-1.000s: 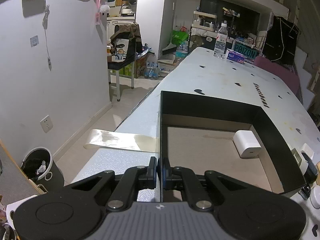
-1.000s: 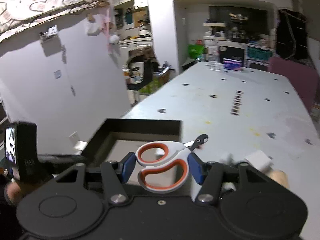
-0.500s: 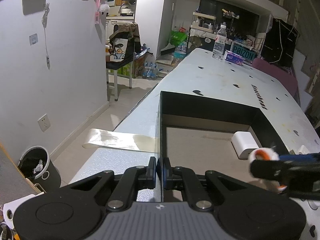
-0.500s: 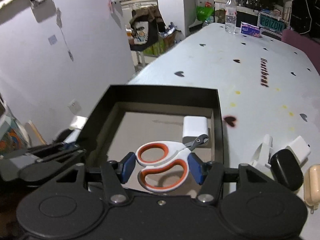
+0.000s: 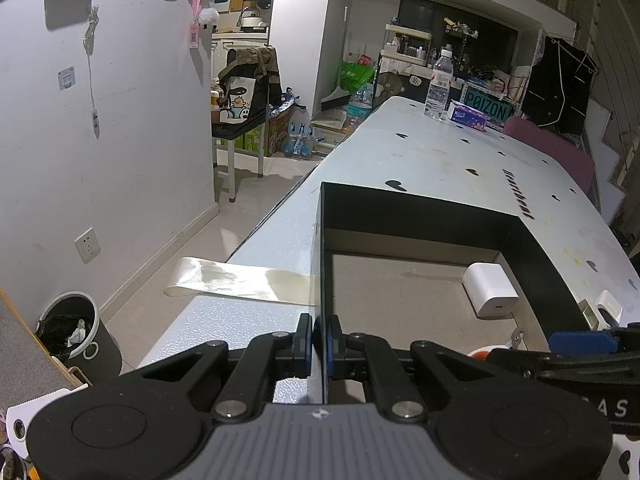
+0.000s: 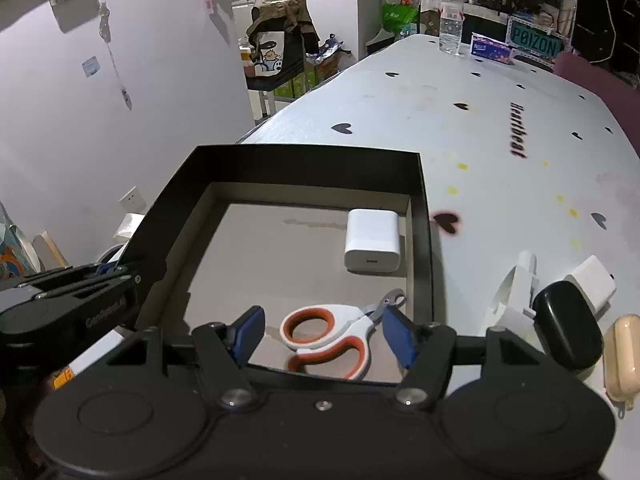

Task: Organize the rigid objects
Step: 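Lower the scissors into the black box and open the right gripper, then move the right gripper back over the beige earbud case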

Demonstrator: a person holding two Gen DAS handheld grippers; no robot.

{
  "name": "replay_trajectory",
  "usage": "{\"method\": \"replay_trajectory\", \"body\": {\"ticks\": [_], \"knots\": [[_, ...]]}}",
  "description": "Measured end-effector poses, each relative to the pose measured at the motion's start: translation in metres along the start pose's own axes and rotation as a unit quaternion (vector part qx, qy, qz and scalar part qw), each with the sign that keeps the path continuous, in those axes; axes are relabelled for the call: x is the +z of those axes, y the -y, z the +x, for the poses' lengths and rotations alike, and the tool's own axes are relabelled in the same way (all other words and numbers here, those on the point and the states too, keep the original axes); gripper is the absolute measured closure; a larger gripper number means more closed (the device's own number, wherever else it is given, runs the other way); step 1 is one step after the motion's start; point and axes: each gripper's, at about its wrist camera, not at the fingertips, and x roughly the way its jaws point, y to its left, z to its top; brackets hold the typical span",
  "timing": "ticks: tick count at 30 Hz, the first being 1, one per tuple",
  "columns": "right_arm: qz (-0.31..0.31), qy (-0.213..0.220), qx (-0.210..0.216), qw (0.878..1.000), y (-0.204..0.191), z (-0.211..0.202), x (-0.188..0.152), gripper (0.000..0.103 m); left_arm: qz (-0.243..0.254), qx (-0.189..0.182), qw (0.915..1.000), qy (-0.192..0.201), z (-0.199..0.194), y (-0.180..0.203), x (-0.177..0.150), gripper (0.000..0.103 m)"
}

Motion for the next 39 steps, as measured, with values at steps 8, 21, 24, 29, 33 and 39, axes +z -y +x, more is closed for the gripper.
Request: {"method": "replay_trajectory", "body": {"ticks": [8, 21, 24, 29, 33, 39], "knots": [[-0.004, 0.001, -0.004, 1.000, -0.001, -0.007, 0.000, 0.037, 0.000, 0.000, 1.0000, 0.000, 0.000, 0.000, 0.000, 0.096], [-0.005, 0.052, 0.001, 0.999, 0.010, -0.060, 0.003, 0.036, 0.000, 0.000, 1.0000, 0.000, 0.000, 0.000, 0.000, 0.096], [-0.001, 0.069, -0.002, 0.998, 0.020, -0.075, 0.001, 0.036, 0.000, 0.000, 1.0000, 0.000, 0.000, 0.000, 0.000, 0.096], [-0.004, 0.098, -0.020, 0.995, 0.040, -0.096, -0.005, 0.031, 0.002, 0.002, 1.0000, 0.000, 0.000, -0.001, 0.000, 0.096], [0.008, 0.104, -0.037, 0.994, 0.062, -0.104, -0.012, 0.028, 0.002, 0.002, 1.0000, -0.001, 0.000, -0.002, 0.000, 0.096], [0.036, 0.116, -0.065, 0.990, 0.097, -0.112, -0.022, 0.017, 0.002, 0.002, 1.0000, -0.001, 0.000, -0.002, 0.000, 0.097]]}}
